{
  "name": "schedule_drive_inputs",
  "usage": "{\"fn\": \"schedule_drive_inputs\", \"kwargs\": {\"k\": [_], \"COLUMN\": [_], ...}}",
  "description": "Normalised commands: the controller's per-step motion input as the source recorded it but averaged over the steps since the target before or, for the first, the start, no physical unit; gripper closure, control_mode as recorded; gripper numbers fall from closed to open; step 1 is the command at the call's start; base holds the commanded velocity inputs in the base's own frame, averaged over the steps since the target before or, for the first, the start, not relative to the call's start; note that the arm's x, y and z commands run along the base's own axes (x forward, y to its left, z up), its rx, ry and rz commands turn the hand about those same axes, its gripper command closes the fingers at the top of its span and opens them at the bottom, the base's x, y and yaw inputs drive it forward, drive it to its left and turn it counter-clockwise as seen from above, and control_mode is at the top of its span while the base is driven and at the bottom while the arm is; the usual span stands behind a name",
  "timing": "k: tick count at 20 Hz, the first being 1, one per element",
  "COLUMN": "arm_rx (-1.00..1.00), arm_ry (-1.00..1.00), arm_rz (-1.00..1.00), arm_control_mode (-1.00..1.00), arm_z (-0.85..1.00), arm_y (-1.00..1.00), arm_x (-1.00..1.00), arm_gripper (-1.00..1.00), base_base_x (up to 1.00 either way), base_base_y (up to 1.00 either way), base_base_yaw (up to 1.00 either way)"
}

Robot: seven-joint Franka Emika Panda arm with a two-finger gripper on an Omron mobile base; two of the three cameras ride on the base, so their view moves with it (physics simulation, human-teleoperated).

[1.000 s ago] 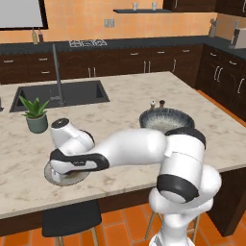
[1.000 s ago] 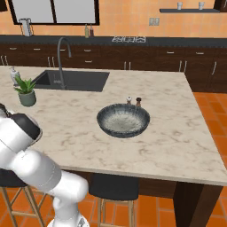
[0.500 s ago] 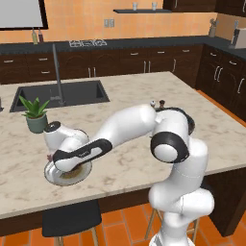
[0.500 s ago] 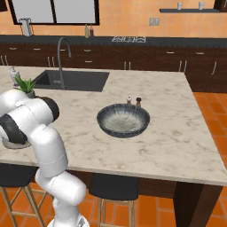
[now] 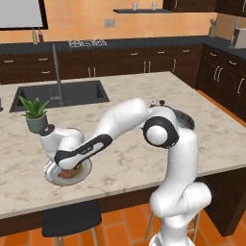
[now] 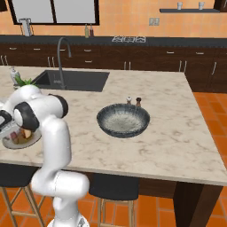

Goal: Place one bun and one sausage from the bowl on each plate.

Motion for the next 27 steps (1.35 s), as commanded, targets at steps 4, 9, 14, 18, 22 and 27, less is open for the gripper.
{"fn": "schedule_drive_inputs", "kwargs": {"k": [4,9,14,18,22,27], "arm_rx": [0.1,0.22,0.27,0.29,0.3,0.14], "arm_ry": [-0.14,-0.3,-0.2,-0.13,-0.08,-0.01], "arm_rz": [-0.07,0.0,0.0,0.0,0.0,-0.19], "arm_control_mode": [-1.0,-1.0,-1.0,-1.0,-1.0,-1.0], "arm_z": [0.72,1.0,0.94,0.74,0.53,-0.01], "arm_y": [-0.46,-1.0,-1.0,-1.0,-1.0,-0.75], "arm_x": [-0.52,-1.0,-0.95,-0.67,-0.51,-0.09], "arm_gripper": [-1.0,-1.0,-1.0,-1.0,-1.0,-1.0], "base_base_x": [0.0,0.0,0.0,0.0,0.0,0.0], "base_base_y": [0.0,0.0,0.0,0.0,0.0,0.0], "base_base_yaw": [0.0,0.0,0.0,0.0,0.0,0.0]}}
